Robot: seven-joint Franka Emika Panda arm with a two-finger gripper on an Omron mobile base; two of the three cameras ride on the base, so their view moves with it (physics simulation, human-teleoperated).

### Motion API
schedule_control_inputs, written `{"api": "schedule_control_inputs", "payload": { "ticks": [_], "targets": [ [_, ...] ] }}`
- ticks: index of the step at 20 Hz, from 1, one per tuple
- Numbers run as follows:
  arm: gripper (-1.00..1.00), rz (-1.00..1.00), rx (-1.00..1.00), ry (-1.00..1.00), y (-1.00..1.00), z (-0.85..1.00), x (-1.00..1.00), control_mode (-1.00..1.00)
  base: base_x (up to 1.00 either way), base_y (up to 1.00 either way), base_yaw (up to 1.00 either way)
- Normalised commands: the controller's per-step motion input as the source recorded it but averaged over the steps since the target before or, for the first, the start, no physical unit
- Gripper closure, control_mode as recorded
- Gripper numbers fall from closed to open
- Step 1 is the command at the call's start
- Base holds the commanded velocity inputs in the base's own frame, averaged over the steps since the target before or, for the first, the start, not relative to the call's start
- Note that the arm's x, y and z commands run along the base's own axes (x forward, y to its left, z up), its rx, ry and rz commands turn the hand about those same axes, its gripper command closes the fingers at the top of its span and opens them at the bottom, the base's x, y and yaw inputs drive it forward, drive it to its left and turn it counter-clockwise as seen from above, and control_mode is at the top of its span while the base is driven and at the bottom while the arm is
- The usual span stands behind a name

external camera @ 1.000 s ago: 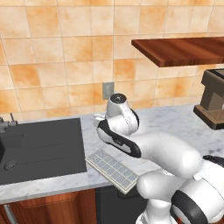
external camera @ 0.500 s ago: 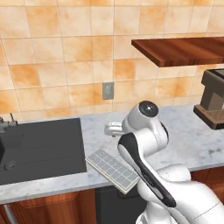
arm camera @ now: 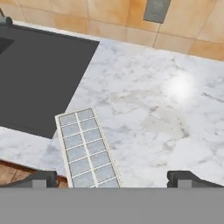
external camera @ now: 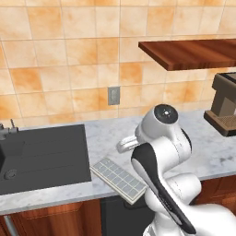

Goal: The ice cube tray has been filled with water. Take the tray and place it in the freezer to make ice. Close the freezer door after placing the tray.

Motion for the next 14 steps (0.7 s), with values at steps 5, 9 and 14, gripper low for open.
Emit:
{"api": "schedule_control_inputs", "payload": {
  "ticks": [5, 9, 14],
  "targets": [
    [-1.0, 0.18, -0.35, 0.09, 0.13, 0.08, -0.45, -1.0, 0.0, 0.0, 0.0],
    [-1.0, 0.17, -0.31, 0.01, 0.02, 0.0, -0.4, -1.0, 0.0, 0.0, 0.0],
    [-1.0, 0.17, -0.28, 0.0, 0.01, -0.03, -0.37, -1.0, 0.0, 0.0, 0.0]
  ]
}}
